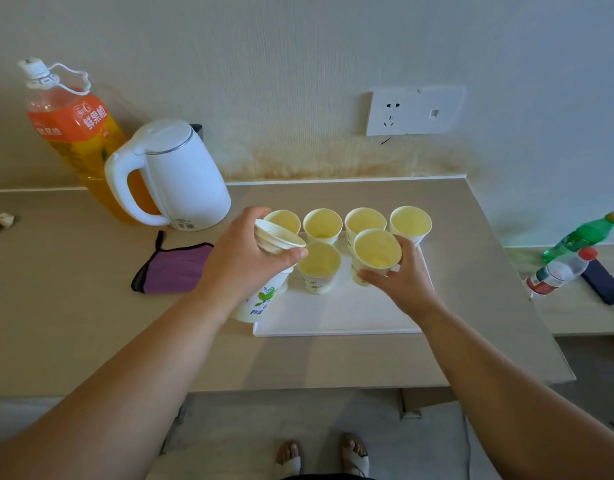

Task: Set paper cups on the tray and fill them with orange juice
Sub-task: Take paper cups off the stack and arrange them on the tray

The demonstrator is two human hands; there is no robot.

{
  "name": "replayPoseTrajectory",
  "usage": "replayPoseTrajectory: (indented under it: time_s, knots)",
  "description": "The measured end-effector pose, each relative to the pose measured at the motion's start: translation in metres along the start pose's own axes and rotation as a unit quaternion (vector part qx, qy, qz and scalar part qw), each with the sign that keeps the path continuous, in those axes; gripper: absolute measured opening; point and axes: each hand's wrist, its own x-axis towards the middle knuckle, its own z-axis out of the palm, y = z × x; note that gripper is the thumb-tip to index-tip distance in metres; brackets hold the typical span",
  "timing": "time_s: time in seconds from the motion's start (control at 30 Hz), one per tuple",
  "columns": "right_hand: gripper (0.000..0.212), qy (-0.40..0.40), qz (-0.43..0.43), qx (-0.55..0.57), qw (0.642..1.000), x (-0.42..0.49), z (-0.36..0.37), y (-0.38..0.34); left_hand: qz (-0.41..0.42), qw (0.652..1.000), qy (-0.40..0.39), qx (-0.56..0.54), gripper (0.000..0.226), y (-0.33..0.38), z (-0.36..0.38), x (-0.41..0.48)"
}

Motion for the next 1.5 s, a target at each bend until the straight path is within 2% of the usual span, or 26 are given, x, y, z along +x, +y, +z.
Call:
replayPoseTrajectory:
  time_s: [0.13,0.3,0.73,0.93,1.0,1.07,1.13,1.17,1.23,1.33,1.4,1.5]
  knots:
    - [0.077,-0.031,0.03,-0.002,0.999,0.002,0.01,0.009,0.001,1.0,0.001,0.002,0.076,0.0,0.0,-0.002]
    - [0.078,-0.041,0.053,0.016,0.998,0.006,0.017,0.023,-0.008,1.0,-0.004,0.007,0.078,-0.003,0.002,-0.002]
    - [0.069,-0.053,0.061,0.049,0.996,0.012,0.021,0.038,-0.001,1.0,-0.007,0.009,0.08,-0.004,0.009,-0.001]
    - [0.079,-0.089,0.058,-0.001,0.994,0.01,0.012,0.039,0.013,1.0,-0.007,0.011,0.085,-0.001,0.011,-0.002]
    - [0.074,-0.055,0.042,-0.1,0.993,0.006,0.001,0.036,0.009,1.0,0.005,0.005,0.087,-0.002,0.011,-0.002]
    - [0.06,0.036,-0.014,-0.164,0.986,0.0,-0.005,0.025,0.006,1.0,0.015,0.002,0.088,-0.004,0.012,-0.003]
    - [0.043,0.103,-0.072,-0.145,0.981,-0.006,-0.004,0.002,0.013,1.0,0.015,0.006,0.086,-0.004,0.013,-0.003]
    - [0.034,0.101,-0.095,-0.124,0.982,-0.008,-0.002,-0.013,0.019,1.0,0.013,0.009,0.084,-0.003,0.015,-0.003]
    - [0.022,0.017,-0.132,-0.064,0.989,-0.013,0.006,-0.044,0.036,0.999,0.012,0.02,0.082,0.004,0.02,-0.004]
    - [0.016,-0.135,-0.18,-0.021,0.974,-0.019,0.022,-0.075,0.059,0.997,0.009,0.038,0.076,0.012,0.027,-0.005]
    - [0.004,-0.157,-0.207,-0.038,0.965,-0.019,0.029,-0.082,0.072,0.996,0.003,0.049,0.073,0.013,0.029,-0.005]
    - [0.009,-0.144,-0.202,-0.05,0.967,-0.02,0.031,-0.086,0.072,0.997,0.009,0.038,0.073,0.012,0.029,-0.005]
